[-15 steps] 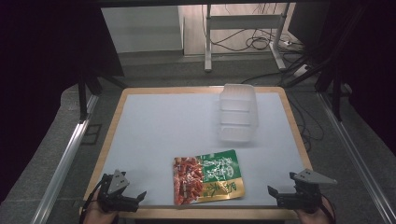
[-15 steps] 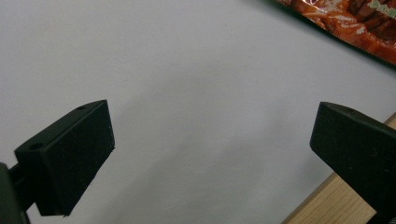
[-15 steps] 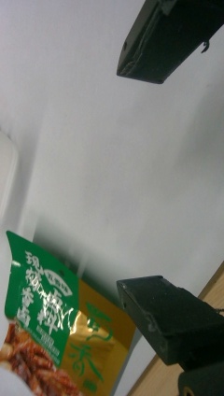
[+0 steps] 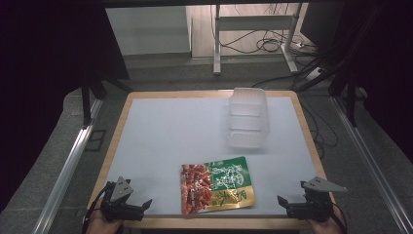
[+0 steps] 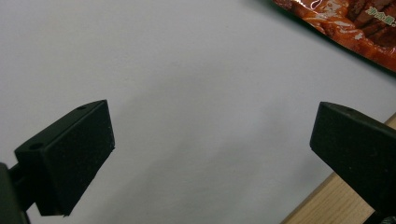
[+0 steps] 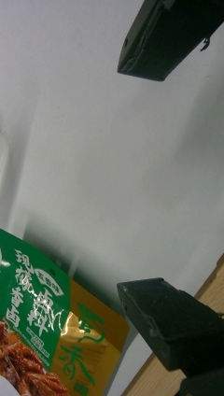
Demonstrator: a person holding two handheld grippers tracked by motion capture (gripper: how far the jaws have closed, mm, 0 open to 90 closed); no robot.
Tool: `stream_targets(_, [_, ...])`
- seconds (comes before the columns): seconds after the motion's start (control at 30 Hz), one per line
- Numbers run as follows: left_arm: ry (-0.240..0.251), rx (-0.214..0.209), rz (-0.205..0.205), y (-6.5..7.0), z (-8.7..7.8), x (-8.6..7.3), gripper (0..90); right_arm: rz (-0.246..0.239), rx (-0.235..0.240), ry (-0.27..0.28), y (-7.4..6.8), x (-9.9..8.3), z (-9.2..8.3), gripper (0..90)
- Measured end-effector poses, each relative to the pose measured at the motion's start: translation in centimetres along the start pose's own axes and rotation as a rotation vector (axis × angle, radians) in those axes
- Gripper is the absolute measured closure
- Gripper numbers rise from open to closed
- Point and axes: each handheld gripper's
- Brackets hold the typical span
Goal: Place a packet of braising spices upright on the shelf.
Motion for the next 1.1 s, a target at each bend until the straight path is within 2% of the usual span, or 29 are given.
stream_targets(0.2, [-0.003, 0.001, 0.008, 0.1, 0.0, 0.0, 0.0, -0.010, -0.003, -0.009, -0.2, 0.0, 0.1, 0.0])
stream_targets(0.5, [-0.005, -0.005, 0.017, 0.1, 0.1, 0.1, 0.0, -0.017, 0.020, 0.018, -0.4, -0.1, 0.4, 0.0])
stream_targets(0.7, [-0.008, -0.009, 0.024, 0.2, 0.1, 0.1, 0.0, -0.060, 0.035, 0.053, -1.1, 0.1, 0.6, 0.0])
stream_targets(0.83, [-0.006, -0.010, 0.025, 0.2, 0.1, 0.1, 0.0, -0.070, 0.056, 0.055, -1.4, 0.3, 0.9, 0.0])
stream_targets(1.1, [-0.003, -0.013, 0.024, 0.1, 0.1, 0.1, 0.0, -0.089, 0.062, 0.049, -1.6, 0.5, 1.1, 0.0])
Point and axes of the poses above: each handheld gripper's, and its own axes: z roughly forward along the jaws, x roughly out of its top, y roughly to its right, and after that the axes turned 14 degrees about z, right-handed
